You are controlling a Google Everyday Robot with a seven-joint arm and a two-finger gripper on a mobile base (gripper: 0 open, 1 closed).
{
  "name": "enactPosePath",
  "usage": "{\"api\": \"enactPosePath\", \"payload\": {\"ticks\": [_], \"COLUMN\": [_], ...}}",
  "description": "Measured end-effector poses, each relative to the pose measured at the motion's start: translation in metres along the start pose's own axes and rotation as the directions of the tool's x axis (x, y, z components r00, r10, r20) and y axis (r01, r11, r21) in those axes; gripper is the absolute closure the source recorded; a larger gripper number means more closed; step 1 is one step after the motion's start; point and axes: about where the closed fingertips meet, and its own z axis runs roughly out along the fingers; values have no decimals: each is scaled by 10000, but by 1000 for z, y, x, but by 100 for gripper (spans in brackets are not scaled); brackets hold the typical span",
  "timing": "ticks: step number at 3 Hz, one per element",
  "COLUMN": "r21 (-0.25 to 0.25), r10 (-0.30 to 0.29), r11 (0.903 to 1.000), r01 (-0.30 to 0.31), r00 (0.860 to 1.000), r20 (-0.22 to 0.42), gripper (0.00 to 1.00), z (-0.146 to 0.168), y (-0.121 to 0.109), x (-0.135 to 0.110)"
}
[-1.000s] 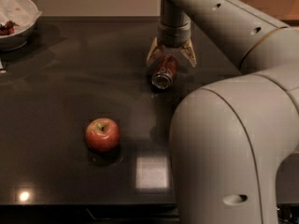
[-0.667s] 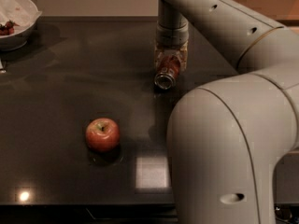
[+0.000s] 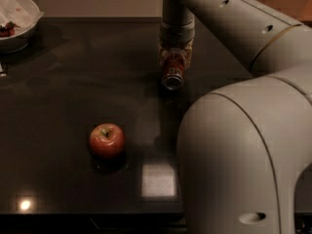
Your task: Place coke can upright
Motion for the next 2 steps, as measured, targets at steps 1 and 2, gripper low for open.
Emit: {"api": "enactPosePath", "payload": {"ticks": [1,2], "r21": [-255,-595], "r10": [-870,-2346], "r11": [9957,9666], "r01": [890,2492], "r00": [9937,9543], "r20": [704,1849], "gripper": [100,100], "z": [-19,-38], "y": [6,11], "x": [-3,-5]}}
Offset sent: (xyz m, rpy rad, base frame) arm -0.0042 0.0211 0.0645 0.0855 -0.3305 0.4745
